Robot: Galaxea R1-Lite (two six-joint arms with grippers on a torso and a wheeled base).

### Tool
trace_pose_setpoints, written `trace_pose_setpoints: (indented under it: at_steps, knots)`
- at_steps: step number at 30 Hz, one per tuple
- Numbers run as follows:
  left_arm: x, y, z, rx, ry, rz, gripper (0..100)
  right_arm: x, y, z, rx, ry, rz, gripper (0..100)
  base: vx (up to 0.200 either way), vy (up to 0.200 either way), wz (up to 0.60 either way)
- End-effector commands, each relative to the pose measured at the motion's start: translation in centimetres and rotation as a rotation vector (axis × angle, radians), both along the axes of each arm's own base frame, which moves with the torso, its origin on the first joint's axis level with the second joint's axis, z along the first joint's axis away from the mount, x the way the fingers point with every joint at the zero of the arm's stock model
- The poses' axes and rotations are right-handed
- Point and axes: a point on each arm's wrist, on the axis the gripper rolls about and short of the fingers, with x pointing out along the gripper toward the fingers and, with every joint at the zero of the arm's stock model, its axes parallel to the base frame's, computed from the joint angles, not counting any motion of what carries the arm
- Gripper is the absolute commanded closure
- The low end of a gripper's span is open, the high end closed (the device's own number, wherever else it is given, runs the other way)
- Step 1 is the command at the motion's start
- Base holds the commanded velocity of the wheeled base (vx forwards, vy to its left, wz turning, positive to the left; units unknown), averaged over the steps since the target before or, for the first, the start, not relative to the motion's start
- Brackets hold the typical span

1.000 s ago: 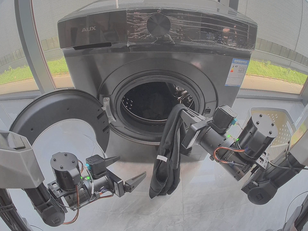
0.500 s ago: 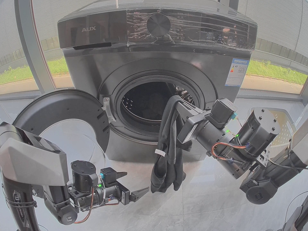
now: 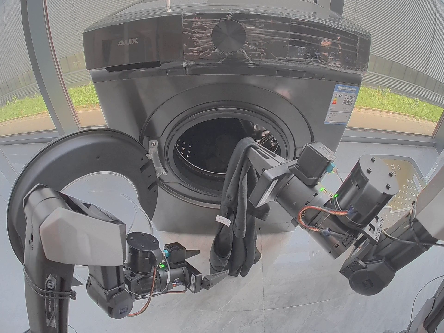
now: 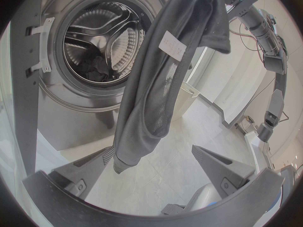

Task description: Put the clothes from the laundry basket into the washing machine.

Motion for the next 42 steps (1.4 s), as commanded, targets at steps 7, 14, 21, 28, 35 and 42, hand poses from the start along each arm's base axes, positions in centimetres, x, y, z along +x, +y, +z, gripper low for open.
trace_pose_setpoints:
  at_steps: [7, 14, 21, 28, 35, 42]
  knots:
    - [2.2, -1.2, -2.9, -0.006, 0.004, -0.016, 0, 0.0, 0.0, -0.1, -0.001, 0.002, 0.0, 100, 0.0, 0.0, 0.0]
    - [4.0, -2.2, -4.4, -0.02, -0.024, -0.009, 0, -0.3, -0.2, 0.0, 0.0, 0.003, 0.0, 100, 0.0, 0.0, 0.0]
    - [5.4, -2.7, -5.1, -0.025, -0.063, 0.012, 100, -0.6, -0.6, 0.1, 0.001, 0.006, 0.001, 100, 0.0, 0.0, 0.0]
    - [5.9, -1.9, -3.2, -0.042, -0.106, 0.056, 100, -0.8, -1.1, -0.4, -0.008, 0.023, -0.004, 100, 0.0, 0.0, 0.0]
    - [4.6, 1.2, 0.4, -0.047, -0.113, 0.12, 100, -1.0, -3.5, -3.0, -0.088, 0.124, -0.084, 100, 0.0, 0.0, 0.0]
    - [0.2, 4.6, 8.1, -0.083, -0.229, 0.18, 100, -3.1, -8.0, -5.8, -0.204, 0.245, -0.113, 100, 0.0, 0.0, 0.0]
